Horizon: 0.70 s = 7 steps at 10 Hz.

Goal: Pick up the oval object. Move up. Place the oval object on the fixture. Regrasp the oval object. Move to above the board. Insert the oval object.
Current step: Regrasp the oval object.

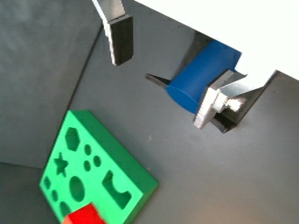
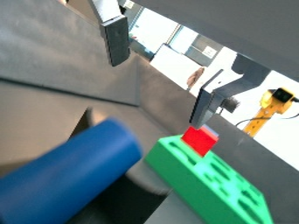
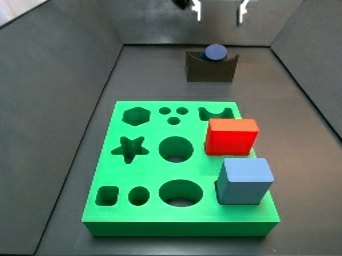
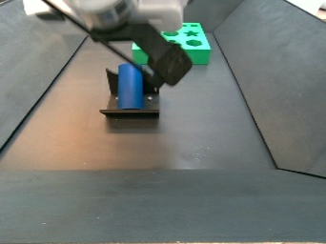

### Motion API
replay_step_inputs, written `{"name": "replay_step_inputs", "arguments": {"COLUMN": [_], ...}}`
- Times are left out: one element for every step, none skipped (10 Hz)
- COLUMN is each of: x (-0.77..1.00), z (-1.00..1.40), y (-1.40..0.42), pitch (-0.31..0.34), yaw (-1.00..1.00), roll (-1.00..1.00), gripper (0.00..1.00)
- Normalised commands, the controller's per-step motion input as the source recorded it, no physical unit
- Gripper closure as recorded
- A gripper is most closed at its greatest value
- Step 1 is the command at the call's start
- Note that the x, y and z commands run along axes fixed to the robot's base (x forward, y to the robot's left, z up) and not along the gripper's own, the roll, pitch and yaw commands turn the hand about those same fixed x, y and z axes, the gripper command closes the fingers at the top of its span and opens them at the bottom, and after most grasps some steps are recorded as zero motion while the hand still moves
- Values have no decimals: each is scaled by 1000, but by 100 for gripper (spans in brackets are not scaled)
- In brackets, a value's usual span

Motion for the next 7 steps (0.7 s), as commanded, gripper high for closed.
{"name": "replay_step_inputs", "arguments": {"x": [-117,-101,-111,-110,-77,-39,2], "z": [913,855,676,551,264,70,-3], "y": [-782,-757,-588,-482,-251,-97,-24], "pitch": [44,44,33,28,23,22,25], "yaw": [13,12,12,11,11,11,11], "roll": [1000,1000,1000,1000,1000,1000,1000], "gripper": [0,0,0,0,0,0,0]}}
